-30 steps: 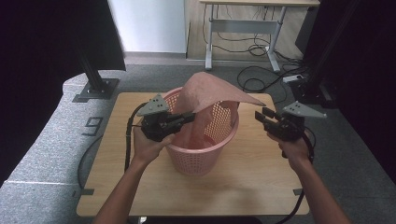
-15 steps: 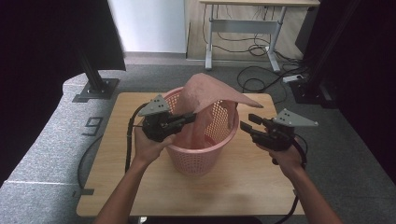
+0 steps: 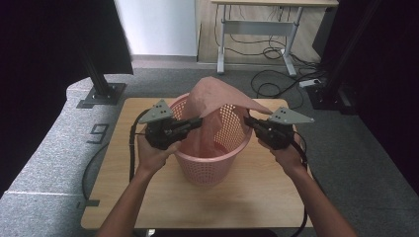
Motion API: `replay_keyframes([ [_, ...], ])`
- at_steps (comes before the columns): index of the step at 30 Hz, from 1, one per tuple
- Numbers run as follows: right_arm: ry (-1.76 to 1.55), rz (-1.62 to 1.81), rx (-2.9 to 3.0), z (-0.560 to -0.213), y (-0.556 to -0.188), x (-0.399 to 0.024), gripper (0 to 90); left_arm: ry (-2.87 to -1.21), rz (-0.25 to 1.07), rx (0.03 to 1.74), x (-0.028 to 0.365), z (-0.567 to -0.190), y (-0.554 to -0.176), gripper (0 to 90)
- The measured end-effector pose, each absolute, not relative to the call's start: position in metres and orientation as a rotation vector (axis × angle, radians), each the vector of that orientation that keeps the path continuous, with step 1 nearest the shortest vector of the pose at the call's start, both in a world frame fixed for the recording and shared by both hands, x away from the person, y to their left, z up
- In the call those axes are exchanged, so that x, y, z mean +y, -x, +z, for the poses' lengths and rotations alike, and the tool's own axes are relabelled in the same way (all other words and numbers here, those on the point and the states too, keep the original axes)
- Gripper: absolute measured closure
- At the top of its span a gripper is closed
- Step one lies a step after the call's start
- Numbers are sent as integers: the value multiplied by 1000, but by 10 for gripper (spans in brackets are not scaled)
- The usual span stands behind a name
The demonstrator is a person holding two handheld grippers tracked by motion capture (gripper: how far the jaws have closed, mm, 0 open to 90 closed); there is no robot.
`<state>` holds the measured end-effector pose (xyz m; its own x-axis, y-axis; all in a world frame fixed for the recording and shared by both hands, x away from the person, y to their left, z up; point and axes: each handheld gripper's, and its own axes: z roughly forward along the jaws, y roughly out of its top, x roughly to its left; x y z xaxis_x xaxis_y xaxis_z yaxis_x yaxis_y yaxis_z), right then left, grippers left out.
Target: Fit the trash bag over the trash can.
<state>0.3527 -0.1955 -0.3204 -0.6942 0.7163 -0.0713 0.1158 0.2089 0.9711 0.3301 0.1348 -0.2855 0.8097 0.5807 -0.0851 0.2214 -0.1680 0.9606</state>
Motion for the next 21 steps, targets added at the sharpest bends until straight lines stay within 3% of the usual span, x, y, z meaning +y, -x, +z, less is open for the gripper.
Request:
replay_keyframes([
  [10,-762,1425,1919,-293,-341,-240,884,-1699,376,665,152,-278,-330,900],
  [21,-850,1352,1908,-311,-352,-268,884,-1711,417,691,170,-282,-327,900],
])
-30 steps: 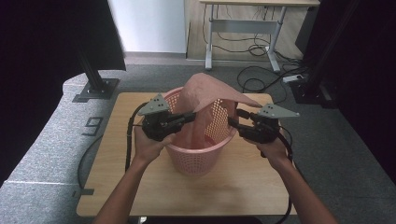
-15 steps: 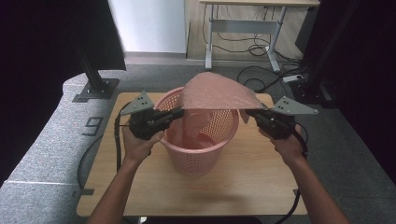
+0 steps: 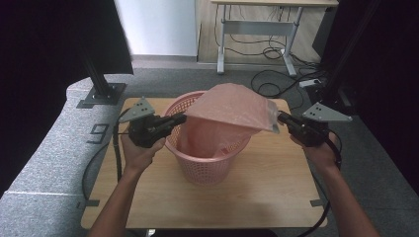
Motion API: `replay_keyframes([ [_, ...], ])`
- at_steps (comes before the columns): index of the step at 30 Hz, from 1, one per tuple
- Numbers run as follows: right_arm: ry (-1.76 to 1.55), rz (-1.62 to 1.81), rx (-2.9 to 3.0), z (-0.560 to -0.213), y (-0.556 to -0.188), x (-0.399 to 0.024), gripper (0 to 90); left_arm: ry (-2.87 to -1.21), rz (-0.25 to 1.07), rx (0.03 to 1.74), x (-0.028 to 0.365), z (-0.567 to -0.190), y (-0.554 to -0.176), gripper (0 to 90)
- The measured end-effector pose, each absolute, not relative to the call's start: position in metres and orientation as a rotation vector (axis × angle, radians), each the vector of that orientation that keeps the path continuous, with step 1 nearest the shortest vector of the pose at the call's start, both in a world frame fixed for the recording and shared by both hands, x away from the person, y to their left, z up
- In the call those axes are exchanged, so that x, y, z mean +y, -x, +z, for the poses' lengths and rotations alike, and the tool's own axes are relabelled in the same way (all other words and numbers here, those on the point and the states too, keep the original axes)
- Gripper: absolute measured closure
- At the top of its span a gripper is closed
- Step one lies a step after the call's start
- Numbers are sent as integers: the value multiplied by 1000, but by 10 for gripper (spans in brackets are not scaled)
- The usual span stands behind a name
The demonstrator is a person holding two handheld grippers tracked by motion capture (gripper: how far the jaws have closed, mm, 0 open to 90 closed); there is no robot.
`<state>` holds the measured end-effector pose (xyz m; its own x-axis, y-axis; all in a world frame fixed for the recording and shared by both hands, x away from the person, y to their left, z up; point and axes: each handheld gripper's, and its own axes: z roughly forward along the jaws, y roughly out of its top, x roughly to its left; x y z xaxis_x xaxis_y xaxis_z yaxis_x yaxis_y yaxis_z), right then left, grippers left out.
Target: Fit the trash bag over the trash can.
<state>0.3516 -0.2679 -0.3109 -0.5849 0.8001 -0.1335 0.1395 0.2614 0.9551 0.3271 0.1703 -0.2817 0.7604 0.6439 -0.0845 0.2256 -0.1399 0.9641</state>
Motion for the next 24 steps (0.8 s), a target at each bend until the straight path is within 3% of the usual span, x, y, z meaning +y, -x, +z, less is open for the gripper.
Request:
replay_keyframes([
  [9,-796,1400,1939,-330,-350,-269,817,-1712,414,738,199,-288,-323,900],
  [10,-772,1428,1968,-335,-348,-269,749,-1712,415,740,202,-289,-322,900],
  [11,-772,1428,1968,-335,-348,-269,749,-1713,411,742,204,-291,-321,900],
  [12,-760,1450,1974,-338,-344,-271,646,-1715,411,744,207,-293,-318,900],
  [15,-781,1509,1937,-335,-335,-278,566,-1715,407,749,209,-295,-316,900],
  [24,-733,1619,1944,-320,-316,-277,536,-1708,399,756,213,-299,-315,900],
])
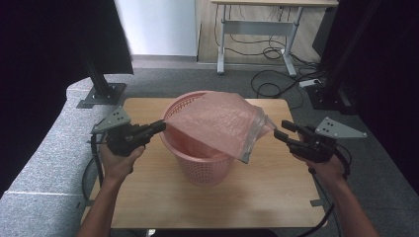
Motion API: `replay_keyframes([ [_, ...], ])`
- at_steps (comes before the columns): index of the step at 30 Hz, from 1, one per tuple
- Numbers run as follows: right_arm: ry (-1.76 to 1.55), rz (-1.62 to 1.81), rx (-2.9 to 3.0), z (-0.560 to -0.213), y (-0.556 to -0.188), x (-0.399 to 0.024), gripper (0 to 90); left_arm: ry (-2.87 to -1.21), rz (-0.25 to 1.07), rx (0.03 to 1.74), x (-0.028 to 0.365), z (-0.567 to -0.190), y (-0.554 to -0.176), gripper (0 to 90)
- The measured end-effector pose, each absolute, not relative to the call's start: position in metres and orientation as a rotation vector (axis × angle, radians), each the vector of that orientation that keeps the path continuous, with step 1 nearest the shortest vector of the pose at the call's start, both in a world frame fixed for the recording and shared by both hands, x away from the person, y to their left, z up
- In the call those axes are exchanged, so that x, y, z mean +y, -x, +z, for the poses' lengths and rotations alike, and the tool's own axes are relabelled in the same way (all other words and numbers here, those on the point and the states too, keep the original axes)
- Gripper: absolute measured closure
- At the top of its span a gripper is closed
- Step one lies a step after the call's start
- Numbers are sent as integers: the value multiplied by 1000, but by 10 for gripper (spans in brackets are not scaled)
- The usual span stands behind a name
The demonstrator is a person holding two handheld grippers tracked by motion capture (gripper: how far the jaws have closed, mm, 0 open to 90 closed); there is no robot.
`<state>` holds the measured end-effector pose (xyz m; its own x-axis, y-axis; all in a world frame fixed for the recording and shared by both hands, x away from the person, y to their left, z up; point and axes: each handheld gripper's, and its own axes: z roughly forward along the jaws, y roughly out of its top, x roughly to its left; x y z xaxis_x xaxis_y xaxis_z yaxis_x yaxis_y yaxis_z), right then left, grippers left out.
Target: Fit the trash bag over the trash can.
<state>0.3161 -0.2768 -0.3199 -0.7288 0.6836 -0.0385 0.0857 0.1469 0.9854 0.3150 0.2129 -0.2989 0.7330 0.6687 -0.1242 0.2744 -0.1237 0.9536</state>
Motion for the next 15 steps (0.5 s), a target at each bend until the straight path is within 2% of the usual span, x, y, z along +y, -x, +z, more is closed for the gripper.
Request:
replay_keyframes([
  [15,-714,1648,2042,-334,-324,-238,508,-1699,376,786,215,-302,-319,900],
])
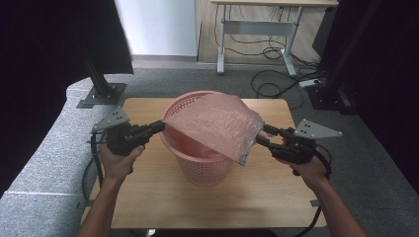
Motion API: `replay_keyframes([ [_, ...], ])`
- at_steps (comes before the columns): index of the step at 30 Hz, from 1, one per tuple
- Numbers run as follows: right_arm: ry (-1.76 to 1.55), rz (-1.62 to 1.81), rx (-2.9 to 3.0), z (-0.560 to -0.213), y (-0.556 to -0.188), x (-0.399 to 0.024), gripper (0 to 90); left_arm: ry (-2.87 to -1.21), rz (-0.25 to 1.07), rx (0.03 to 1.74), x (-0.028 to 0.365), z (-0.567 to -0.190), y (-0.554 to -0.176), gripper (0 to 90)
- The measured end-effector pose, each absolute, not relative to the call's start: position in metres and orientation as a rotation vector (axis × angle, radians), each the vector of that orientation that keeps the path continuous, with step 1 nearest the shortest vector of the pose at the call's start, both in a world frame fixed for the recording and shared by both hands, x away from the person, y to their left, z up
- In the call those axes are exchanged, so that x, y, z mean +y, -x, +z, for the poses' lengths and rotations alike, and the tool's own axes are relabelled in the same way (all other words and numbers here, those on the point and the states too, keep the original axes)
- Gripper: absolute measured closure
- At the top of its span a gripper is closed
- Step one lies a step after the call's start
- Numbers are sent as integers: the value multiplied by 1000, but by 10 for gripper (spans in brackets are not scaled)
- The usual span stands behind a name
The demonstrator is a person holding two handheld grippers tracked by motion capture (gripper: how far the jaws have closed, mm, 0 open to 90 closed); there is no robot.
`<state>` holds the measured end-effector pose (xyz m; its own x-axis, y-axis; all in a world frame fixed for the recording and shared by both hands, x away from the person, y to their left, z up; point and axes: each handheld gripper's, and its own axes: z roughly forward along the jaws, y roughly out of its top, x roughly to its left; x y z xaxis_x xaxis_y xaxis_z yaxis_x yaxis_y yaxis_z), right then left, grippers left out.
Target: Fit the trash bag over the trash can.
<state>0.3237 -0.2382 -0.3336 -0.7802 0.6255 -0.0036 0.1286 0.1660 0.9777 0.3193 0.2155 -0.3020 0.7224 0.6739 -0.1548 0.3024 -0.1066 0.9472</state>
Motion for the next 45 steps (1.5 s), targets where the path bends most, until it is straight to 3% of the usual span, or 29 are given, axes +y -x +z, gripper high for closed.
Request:
replay_keyframes([
  [9,-693,1671,2050,-333,-325,-220,483,-1702,363,791,214,-303,-323,900],
  [11,-679,1676,2030,-328,-323,-217,507,-1706,364,784,214,-302,-323,900],
  [13,-666,1683,2011,-321,-320,-215,594,-1716,357,772,213,-300,-323,897],
  [16,-661,1683,1984,-311,-317,-214,736,-1709,394,755,212,-297,-321,741],
  [17,-660,1668,1958,-306,-314,-213,812,-1696,427,766,211,-294,-317,619],
  [24,-662,1646,1945,-300,-314,-212,871,-1700,440,726,201,-280,-306,436],
  [35,-649,1696,1998,-302,-317,-189,871,-1775,361,729,163,-284,-327,224],
  [40,-651,1737,2020,-304,-319,-180,872,-1812,280,717,152,-292,-332,155],
  [45,-633,1751,2043,-304,-320,-170,874,-1832,279,701,146,-294,-330,137],
])
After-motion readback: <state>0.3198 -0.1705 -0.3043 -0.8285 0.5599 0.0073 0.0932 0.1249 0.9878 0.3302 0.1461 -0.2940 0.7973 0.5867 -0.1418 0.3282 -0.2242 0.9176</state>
